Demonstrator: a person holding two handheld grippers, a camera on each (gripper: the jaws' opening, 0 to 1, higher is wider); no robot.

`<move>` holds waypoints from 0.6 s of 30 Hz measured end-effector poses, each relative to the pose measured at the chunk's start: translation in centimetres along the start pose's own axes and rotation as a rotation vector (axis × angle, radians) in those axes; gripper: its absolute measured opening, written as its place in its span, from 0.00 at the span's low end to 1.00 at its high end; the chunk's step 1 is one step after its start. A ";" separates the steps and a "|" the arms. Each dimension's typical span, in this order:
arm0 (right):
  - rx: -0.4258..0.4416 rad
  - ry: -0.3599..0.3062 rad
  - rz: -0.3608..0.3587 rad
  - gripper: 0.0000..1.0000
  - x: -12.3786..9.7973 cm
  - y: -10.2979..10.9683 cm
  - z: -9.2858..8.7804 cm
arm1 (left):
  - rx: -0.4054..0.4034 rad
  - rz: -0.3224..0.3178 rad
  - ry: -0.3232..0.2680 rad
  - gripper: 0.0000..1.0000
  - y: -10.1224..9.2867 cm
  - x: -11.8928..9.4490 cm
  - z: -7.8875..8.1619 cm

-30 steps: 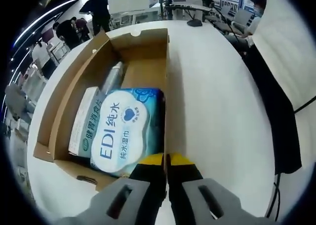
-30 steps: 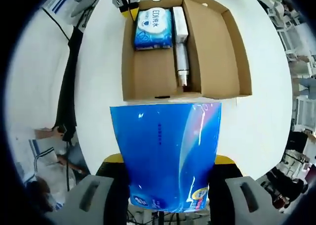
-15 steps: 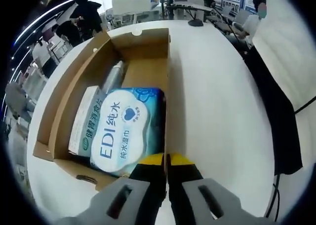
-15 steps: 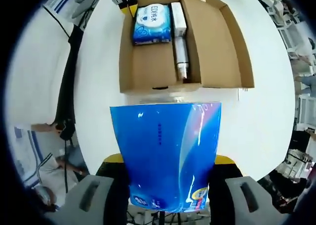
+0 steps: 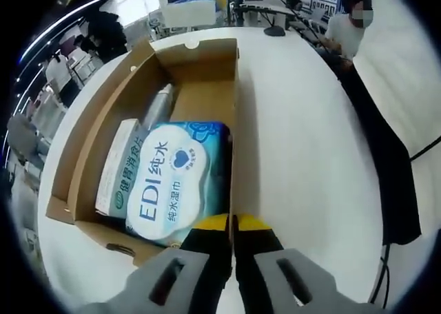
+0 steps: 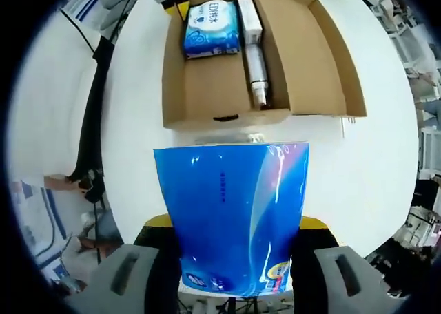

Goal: Operate the shoe box by opening the lid, removing the specified soft item, and placing it in the target area until the item is outside and the box remains undamaged.

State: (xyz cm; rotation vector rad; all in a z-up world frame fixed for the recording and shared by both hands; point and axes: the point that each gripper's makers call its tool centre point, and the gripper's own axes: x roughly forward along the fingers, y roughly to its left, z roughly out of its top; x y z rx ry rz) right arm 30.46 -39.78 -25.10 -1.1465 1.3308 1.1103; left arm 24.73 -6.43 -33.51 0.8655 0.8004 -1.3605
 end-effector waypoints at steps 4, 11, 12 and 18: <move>-0.010 0.007 0.005 0.62 0.4 0.0 -0.2 | 0.002 0.000 -0.001 0.00 0.0 0.0 0.0; -0.005 -0.004 0.014 0.63 1.9 0.0 -0.3 | 0.000 0.004 0.001 0.00 -0.1 0.0 0.0; -0.008 -0.007 0.013 0.63 2.2 0.0 -0.2 | 0.001 0.005 0.001 0.00 -0.1 0.0 0.0; -0.043 0.004 0.026 0.63 3.8 0.3 -0.4 | 0.003 0.003 -0.001 0.00 0.0 0.0 0.0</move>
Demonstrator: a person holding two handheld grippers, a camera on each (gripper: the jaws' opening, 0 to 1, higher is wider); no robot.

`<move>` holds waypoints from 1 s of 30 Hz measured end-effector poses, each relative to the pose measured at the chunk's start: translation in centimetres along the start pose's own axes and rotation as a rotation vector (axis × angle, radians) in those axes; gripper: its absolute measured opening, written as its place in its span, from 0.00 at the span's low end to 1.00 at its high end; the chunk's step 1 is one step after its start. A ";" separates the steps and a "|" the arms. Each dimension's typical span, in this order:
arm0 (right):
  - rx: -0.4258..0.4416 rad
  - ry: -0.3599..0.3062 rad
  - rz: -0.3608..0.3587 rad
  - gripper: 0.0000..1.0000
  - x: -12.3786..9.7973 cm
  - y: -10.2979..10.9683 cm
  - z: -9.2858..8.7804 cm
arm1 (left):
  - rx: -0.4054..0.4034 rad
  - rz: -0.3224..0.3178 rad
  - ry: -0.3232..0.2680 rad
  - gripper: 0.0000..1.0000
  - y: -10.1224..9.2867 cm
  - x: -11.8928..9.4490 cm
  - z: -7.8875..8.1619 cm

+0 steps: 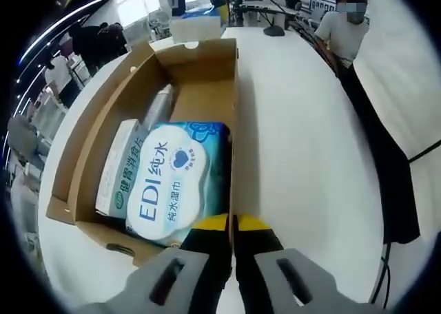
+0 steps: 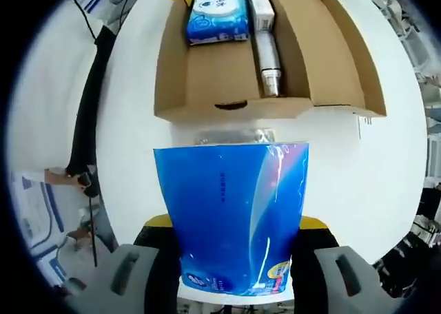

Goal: Operate the shoe box by opening the lid, removing the specified soft item, and placing it in the target area until the item is outside and the box remains undamaged.

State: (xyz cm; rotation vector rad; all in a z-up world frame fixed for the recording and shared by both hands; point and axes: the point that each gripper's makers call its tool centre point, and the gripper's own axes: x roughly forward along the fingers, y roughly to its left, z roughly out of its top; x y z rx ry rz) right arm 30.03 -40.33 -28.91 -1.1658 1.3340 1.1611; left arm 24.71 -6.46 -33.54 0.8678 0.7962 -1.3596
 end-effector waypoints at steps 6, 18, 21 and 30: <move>0.001 -0.015 0.017 0.62 0.7 0.2 0.4 | 0.005 0.000 0.000 0.00 0.0 0.0 0.0; -0.014 -0.015 0.009 0.63 3.0 0.5 0.5 | 0.010 0.002 0.002 0.00 0.2 0.1 0.0; -0.011 -0.009 0.013 0.63 3.5 0.6 0.4 | 0.011 0.000 0.002 0.00 0.2 0.1 0.0; -0.030 -0.009 0.004 0.63 4.6 0.3 1.1 | 0.013 0.002 0.002 0.00 0.1 0.0 0.0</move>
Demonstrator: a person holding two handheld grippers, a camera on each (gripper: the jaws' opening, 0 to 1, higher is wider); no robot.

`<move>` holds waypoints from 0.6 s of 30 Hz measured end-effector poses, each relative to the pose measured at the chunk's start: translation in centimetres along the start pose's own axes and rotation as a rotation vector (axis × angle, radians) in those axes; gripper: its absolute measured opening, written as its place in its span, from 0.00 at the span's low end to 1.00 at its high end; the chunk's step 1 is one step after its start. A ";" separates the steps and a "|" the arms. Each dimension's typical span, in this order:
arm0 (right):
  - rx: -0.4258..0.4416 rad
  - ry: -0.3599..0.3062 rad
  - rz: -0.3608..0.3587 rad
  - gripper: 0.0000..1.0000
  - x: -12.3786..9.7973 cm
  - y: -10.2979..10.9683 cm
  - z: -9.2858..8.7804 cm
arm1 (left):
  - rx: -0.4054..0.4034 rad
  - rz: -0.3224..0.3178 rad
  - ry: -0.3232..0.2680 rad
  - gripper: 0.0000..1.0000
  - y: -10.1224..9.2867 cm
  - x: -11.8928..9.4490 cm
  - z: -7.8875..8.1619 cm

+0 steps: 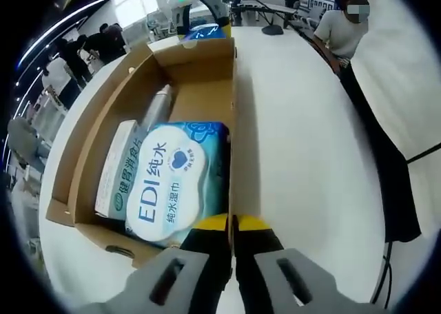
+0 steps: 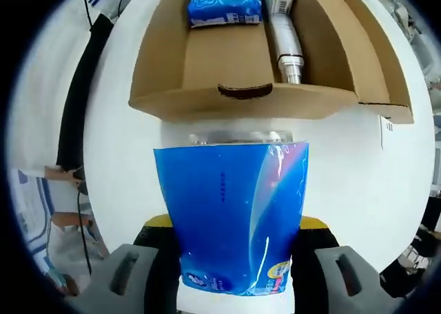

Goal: Operate the shoe box by opening the lid, removing the specified soft item, and placing it in the target area until the item is outside and the box remains undamaged.

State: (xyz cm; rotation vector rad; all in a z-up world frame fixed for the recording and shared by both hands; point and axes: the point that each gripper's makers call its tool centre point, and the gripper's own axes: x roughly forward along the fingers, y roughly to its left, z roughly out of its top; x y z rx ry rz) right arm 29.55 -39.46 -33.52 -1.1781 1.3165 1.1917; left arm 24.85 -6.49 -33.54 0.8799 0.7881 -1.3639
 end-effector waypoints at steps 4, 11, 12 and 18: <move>0.003 -0.003 0.002 0.63 0.5 -0.2 0.5 | -0.001 0.000 0.001 0.00 0.0 0.0 0.0; -0.004 0.012 0.016 0.63 1.2 0.0 0.4 | -0.003 0.000 0.001 0.00 -0.1 0.0 0.1; -0.005 0.010 0.017 0.63 1.3 0.0 0.4 | -0.003 0.000 0.001 0.00 -0.1 0.0 0.1; -0.046 0.036 0.008 0.63 1.8 0.0 0.4 | -0.004 0.000 0.000 0.00 -0.1 0.1 0.0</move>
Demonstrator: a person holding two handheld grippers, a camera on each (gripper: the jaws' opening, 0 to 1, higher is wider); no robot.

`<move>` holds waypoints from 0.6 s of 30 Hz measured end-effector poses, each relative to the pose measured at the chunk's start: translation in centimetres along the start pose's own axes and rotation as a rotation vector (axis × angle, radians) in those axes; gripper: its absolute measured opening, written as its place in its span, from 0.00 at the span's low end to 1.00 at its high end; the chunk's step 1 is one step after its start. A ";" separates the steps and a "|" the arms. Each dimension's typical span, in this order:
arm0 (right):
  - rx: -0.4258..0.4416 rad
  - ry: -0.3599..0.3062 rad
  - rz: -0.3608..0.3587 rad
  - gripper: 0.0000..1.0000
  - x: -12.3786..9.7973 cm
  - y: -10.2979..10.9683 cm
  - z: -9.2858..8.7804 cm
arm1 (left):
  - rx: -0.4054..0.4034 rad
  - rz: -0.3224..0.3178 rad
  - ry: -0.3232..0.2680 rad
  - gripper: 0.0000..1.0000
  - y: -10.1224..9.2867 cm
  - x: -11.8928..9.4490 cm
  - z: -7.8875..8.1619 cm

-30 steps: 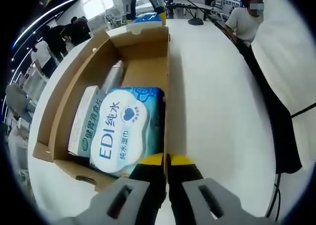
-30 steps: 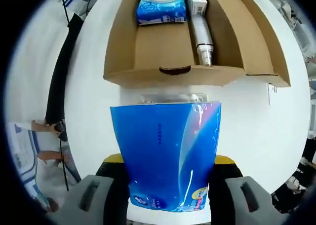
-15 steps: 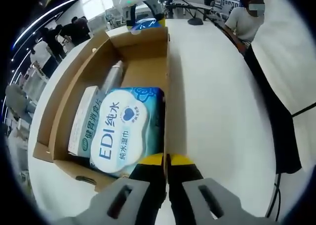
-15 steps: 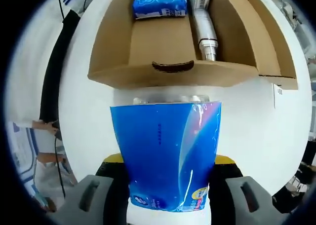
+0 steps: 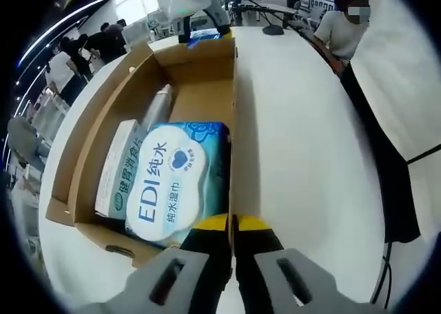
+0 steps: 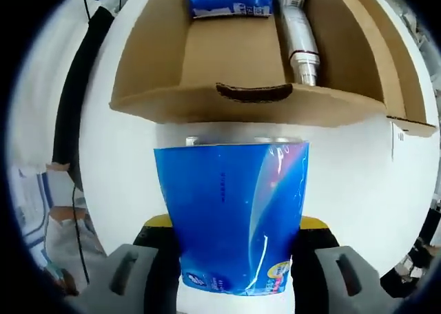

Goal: Operate the shoe box by opening the lid, removing the specified soft item, and placing it in the target area until the item is outside and the box remains undamaged.

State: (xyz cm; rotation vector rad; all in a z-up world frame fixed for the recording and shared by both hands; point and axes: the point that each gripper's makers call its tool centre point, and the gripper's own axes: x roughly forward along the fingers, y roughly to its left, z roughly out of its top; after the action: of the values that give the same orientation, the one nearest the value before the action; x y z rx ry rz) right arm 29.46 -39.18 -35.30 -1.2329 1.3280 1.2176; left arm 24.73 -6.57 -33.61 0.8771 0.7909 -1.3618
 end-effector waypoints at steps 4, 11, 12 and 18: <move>0.024 -0.005 -0.002 0.63 0.1 -0.3 0.0 | -0.001 -0.001 -0.001 0.00 0.1 0.0 0.0; 0.019 -0.003 0.000 0.64 0.3 -0.3 0.1 | -0.002 -0.001 -0.001 0.00 0.1 0.1 -0.1; 0.014 -0.003 -0.003 0.64 0.3 -0.4 0.1 | -0.002 -0.001 -0.001 0.00 0.1 0.1 -0.1; 0.040 -0.016 0.012 0.64 0.4 -0.4 0.0 | -0.003 0.000 -0.002 0.00 0.1 0.1 -0.1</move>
State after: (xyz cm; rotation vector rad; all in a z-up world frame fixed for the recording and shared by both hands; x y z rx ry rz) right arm 29.86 -39.20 -35.77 -1.1862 1.3431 1.2012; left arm 24.86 -6.53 -33.77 0.8738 0.7911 -1.3612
